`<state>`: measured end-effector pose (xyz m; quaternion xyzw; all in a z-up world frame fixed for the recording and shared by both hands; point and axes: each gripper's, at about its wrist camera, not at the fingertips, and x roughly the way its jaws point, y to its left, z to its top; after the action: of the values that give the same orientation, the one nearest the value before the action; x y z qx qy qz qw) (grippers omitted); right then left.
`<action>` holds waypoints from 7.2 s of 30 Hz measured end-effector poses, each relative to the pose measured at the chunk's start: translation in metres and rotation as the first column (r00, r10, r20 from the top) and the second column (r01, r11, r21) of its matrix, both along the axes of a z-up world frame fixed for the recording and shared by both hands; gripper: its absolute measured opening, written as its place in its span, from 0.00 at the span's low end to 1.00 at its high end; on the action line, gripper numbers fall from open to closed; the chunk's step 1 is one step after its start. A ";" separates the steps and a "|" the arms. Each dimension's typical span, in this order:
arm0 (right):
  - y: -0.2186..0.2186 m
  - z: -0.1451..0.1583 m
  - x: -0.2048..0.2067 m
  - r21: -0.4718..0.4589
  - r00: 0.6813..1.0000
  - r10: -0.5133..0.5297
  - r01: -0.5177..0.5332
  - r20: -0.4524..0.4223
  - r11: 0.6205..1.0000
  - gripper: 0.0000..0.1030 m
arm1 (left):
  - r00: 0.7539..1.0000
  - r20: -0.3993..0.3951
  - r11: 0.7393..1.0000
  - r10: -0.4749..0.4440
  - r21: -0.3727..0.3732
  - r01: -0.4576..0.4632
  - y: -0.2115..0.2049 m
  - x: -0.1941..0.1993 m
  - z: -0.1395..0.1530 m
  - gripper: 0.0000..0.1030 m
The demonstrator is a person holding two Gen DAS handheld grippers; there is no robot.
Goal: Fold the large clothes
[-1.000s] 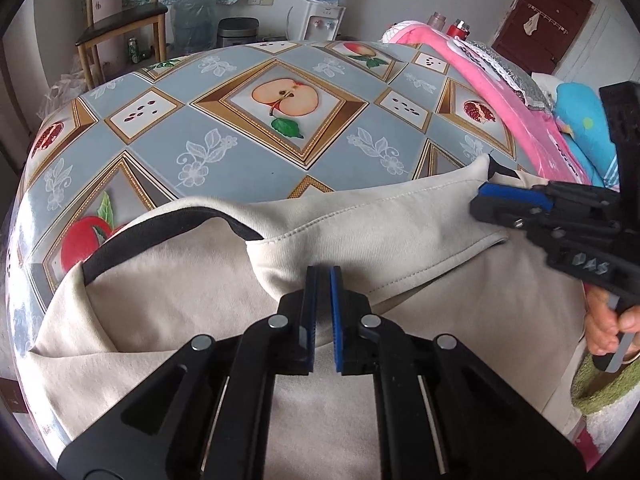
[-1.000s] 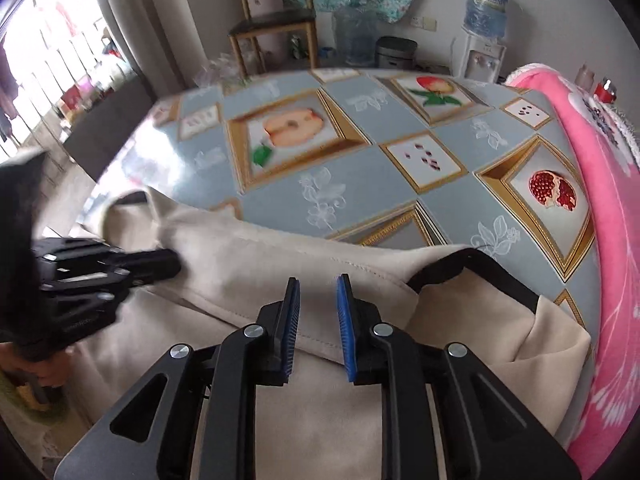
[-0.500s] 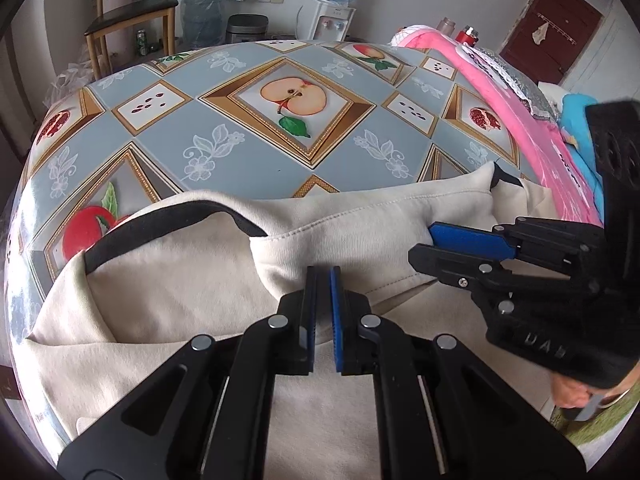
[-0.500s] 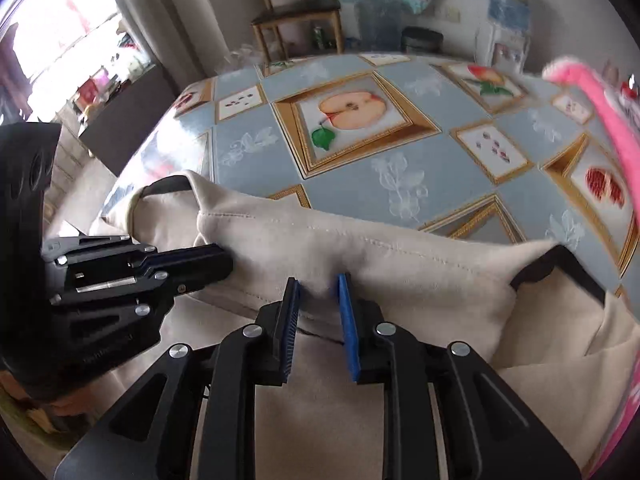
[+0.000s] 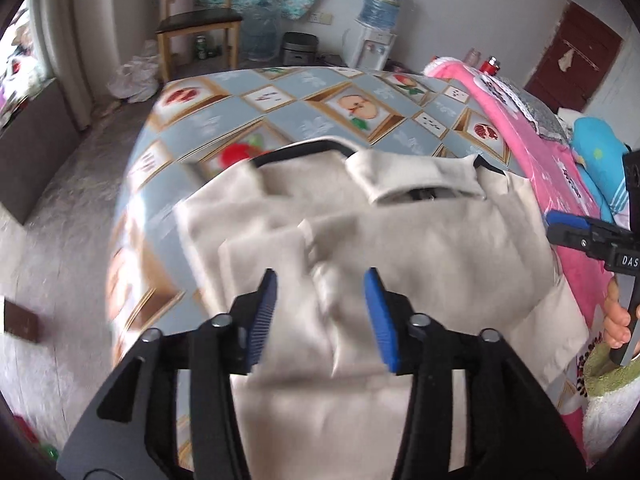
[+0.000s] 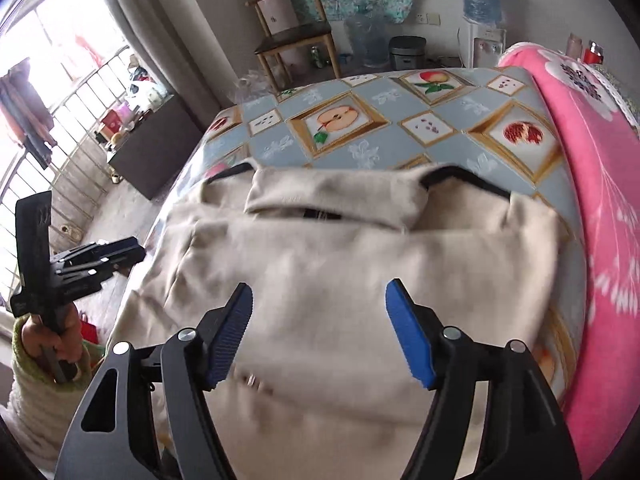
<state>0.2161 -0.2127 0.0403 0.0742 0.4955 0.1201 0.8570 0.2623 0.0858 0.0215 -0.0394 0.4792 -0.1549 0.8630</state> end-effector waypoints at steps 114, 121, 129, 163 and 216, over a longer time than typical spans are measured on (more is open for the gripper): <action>-0.137 -0.061 -0.126 0.287 0.983 -0.157 0.178 -0.096 0.941 0.58 | 1.000 0.018 0.962 0.015 0.274 -0.019 -0.013 -0.085 -0.067 0.18; -0.154 -0.082 -0.101 0.399 0.975 -0.166 0.213 -0.150 0.892 0.55 | 1.000 0.015 0.964 0.016 0.265 -0.019 -0.012 -0.084 -0.067 0.18; -0.153 -0.077 -0.124 0.365 0.978 -0.101 0.162 -0.183 0.917 0.46 | 1.000 0.014 0.966 0.014 0.257 -0.017 -0.010 -0.084 -0.068 0.18; -0.073 -0.079 -0.111 -0.356 0.989 -0.139 0.111 -0.053 0.928 0.13 | 0.999 0.012 0.949 0.031 0.315 -0.033 -0.019 -0.084 -0.067 0.18; -0.075 0.016 -0.174 -0.176 0.925 -0.305 0.347 0.228 0.921 0.06 | 0.962 0.269 0.998 0.045 0.020 -0.053 0.021 -0.165 0.033 0.05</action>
<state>0.0420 -0.2882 0.0559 0.0516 0.3994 -0.0719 0.9125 0.0977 0.1067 0.0542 -0.0181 0.3591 -0.1309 0.9239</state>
